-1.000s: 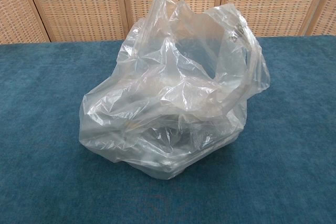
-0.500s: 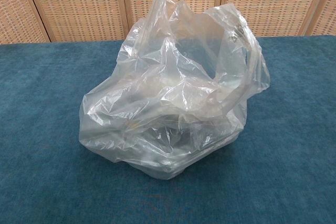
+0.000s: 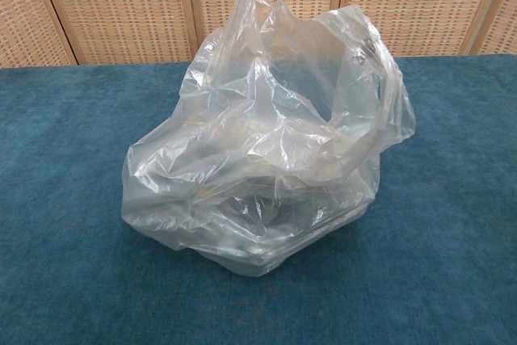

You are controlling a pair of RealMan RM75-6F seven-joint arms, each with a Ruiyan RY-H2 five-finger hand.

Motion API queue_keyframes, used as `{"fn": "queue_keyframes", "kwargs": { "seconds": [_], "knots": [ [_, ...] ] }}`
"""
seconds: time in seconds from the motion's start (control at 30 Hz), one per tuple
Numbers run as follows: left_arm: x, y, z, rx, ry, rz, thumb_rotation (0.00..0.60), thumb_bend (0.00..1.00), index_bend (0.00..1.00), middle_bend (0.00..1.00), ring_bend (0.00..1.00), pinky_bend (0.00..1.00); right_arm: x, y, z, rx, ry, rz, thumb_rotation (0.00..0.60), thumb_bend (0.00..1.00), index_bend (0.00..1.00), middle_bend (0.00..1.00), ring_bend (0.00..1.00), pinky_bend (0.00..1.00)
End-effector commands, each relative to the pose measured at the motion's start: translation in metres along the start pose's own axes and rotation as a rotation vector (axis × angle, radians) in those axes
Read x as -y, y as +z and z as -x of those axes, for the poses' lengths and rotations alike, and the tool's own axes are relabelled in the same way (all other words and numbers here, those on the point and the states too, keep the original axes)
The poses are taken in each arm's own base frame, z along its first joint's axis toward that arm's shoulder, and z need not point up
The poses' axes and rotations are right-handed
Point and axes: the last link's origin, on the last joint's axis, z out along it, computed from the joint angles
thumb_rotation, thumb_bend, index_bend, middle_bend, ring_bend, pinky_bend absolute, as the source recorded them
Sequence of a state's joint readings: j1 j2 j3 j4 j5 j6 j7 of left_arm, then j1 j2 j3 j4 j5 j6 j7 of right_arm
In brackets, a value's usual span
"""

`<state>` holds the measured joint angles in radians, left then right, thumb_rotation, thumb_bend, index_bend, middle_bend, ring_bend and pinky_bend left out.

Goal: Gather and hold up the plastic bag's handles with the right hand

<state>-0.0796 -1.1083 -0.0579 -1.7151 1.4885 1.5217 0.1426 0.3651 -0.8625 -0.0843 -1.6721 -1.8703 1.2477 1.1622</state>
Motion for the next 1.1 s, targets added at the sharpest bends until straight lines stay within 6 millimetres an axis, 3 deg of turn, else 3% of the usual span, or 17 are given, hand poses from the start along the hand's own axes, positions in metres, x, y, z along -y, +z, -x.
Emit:
{"fn": "queue_keyframes", "kwargs": {
  "seconds": [0.03,0.27,0.57,1.1],
  "knots": [
    [-0.008,0.006,-0.003,0.026,-0.003,-0.007,0.6,0.01,0.0,0.0,0.0,0.0,0.029,0.027,0.004,0.182,0.093,0.002,0.6,0.0,0.0,0.04,0.0,0.0],
    [-0.027,0.012,-0.009,0.014,0.003,0.018,0.6,0.01,0.0,0.0,0.0,0.0,0.043,0.056,0.019,0.267,0.19,0.001,0.6,0.0,0.03,0.08,0.0,0.0],
    [-0.033,0.017,-0.007,0.013,0.014,0.023,0.6,0.01,0.0,0.0,0.0,0.0,0.056,0.092,0.042,0.355,0.296,0.04,0.6,0.0,0.03,0.1,0.0,0.0],
    [-0.031,0.017,-0.007,0.008,0.005,0.018,0.6,0.01,0.0,0.0,0.0,0.0,0.087,0.132,0.042,0.442,0.58,0.052,0.6,0.0,0.06,0.13,0.0,0.07]
  ]
}}
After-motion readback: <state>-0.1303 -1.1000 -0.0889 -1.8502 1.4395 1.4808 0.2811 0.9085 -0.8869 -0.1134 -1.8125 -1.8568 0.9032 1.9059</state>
